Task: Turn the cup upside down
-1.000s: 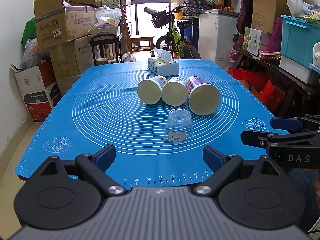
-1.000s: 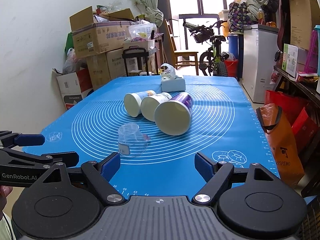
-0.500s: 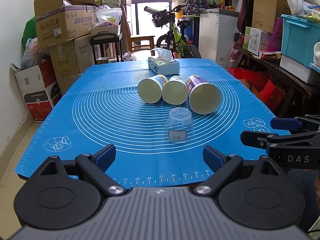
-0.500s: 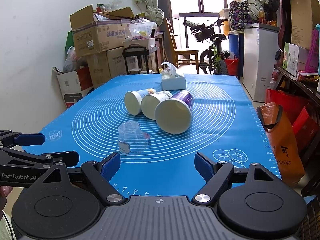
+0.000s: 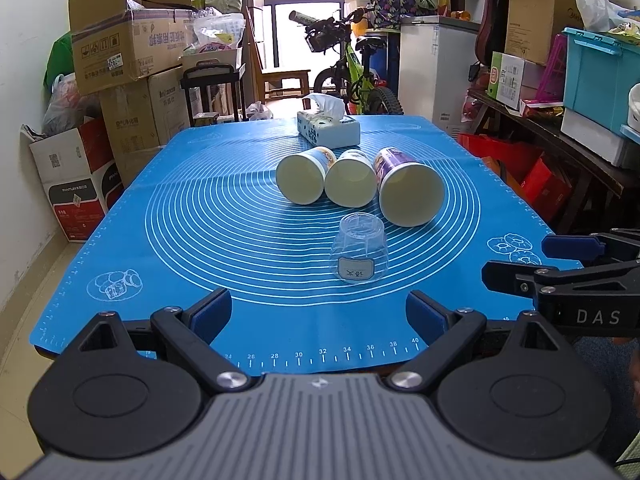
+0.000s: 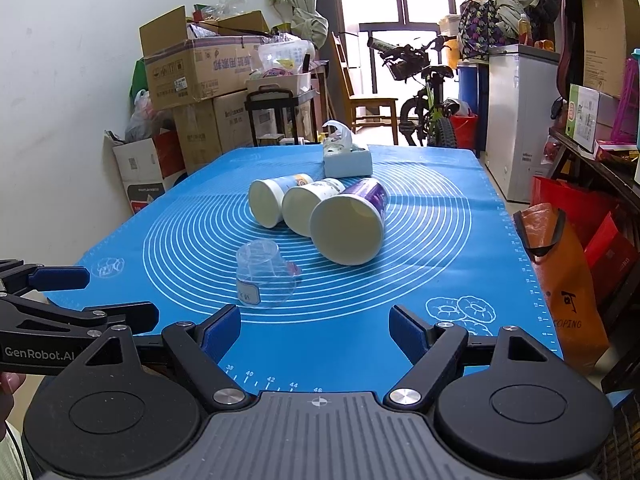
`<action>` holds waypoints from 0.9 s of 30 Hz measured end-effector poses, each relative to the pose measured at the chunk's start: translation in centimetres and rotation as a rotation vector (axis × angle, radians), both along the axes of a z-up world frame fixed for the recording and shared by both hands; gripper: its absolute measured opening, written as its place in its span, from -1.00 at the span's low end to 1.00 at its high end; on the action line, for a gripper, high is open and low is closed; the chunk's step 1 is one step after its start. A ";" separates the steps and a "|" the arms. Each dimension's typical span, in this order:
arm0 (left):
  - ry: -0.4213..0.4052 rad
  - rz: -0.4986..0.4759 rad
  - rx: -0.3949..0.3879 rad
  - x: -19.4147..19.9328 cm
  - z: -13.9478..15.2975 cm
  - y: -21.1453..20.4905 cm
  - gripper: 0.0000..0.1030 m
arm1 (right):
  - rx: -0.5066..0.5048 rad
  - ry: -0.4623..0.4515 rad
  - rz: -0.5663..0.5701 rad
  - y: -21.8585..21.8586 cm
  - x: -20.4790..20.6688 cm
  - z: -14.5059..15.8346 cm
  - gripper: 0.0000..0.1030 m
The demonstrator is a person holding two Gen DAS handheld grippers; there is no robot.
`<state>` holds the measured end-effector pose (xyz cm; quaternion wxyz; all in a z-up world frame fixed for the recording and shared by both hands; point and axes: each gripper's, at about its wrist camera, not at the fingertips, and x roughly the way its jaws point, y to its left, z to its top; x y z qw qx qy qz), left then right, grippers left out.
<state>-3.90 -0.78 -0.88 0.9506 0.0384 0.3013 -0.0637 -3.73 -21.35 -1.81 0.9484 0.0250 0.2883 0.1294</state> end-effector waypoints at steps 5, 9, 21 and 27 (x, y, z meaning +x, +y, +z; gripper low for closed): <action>0.000 0.001 0.000 0.0 0.0 0.0 0.81 | 0.000 0.002 0.001 0.0 0.1 -0.1 0.62; 0.000 0.000 0.000 0.0 0.0 0.0 0.81 | -0.001 0.002 0.001 0.0 0.1 -0.1 0.62; 0.001 0.000 0.000 0.0 0.0 0.0 0.81 | -0.002 0.007 0.002 -0.1 0.1 -0.3 0.62; 0.000 0.001 0.000 0.0 0.0 0.1 0.81 | -0.005 0.013 0.006 -0.1 0.1 -0.6 0.62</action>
